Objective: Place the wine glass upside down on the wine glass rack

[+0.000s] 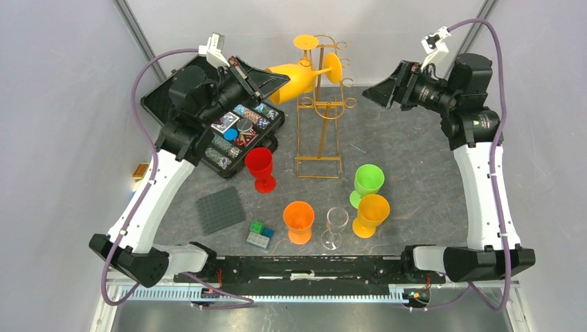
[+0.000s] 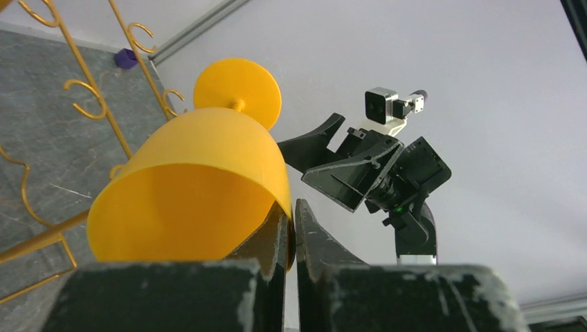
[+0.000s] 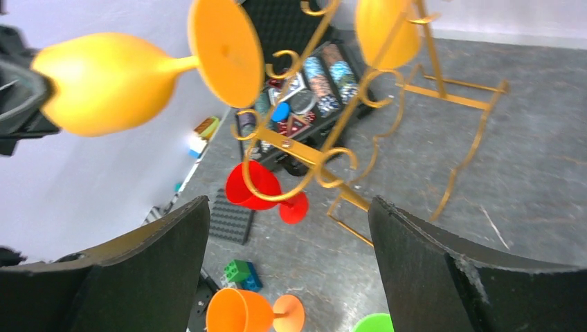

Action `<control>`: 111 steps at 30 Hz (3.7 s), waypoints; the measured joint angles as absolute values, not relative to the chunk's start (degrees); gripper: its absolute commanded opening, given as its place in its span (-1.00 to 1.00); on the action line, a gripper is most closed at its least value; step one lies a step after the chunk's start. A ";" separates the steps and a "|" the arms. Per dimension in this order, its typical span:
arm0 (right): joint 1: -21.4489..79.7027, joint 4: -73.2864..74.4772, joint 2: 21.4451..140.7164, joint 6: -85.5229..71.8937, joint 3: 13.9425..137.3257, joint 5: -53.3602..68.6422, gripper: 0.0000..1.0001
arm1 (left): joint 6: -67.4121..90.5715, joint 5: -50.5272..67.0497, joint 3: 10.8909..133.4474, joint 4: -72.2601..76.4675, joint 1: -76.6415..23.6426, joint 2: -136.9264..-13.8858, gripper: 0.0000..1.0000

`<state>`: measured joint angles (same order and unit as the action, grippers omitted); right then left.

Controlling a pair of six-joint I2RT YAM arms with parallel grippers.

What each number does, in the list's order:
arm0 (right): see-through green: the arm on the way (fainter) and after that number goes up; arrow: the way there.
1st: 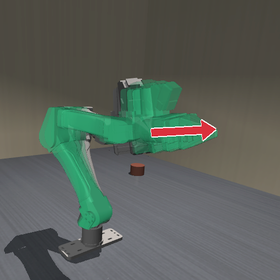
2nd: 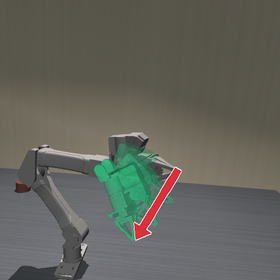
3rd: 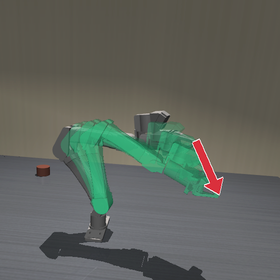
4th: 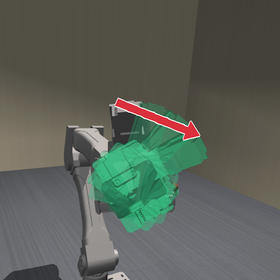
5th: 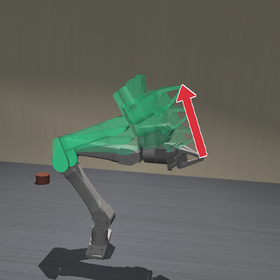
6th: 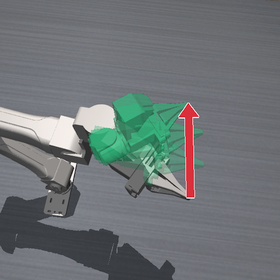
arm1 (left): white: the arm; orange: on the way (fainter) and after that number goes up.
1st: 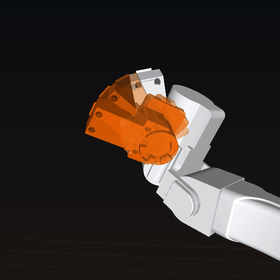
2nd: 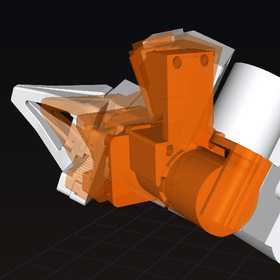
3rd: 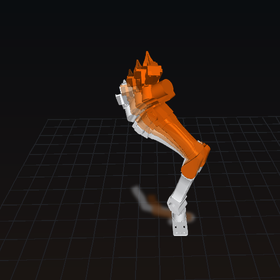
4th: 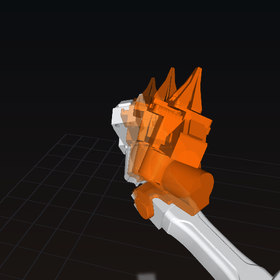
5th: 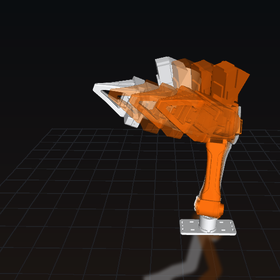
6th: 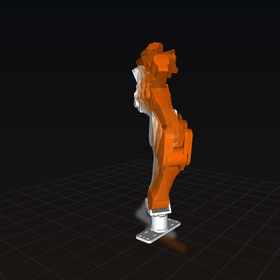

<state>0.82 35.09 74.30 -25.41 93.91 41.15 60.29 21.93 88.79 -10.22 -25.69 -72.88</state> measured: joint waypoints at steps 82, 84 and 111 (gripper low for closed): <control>20.01 19.68 67.18 19.31 87.09 33.32 -1.00 | 57.30 25.61 83.68 -21.30 -18.33 -70.00 0.69; 20.38 17.98 66.89 20.40 86.35 36.14 -1.00 | 56.93 25.61 83.72 -22.24 -18.33 -70.00 0.69; 55.57 21.50 64.66 62.57 75.35 12.49 -1.00 | 55.18 28.08 83.83 -36.84 -17.96 -70.50 0.66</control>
<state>55.57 21.50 64.66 62.57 75.35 12.49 55.18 28.08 83.83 -36.84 -17.96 -70.50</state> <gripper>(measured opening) 0.019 0.842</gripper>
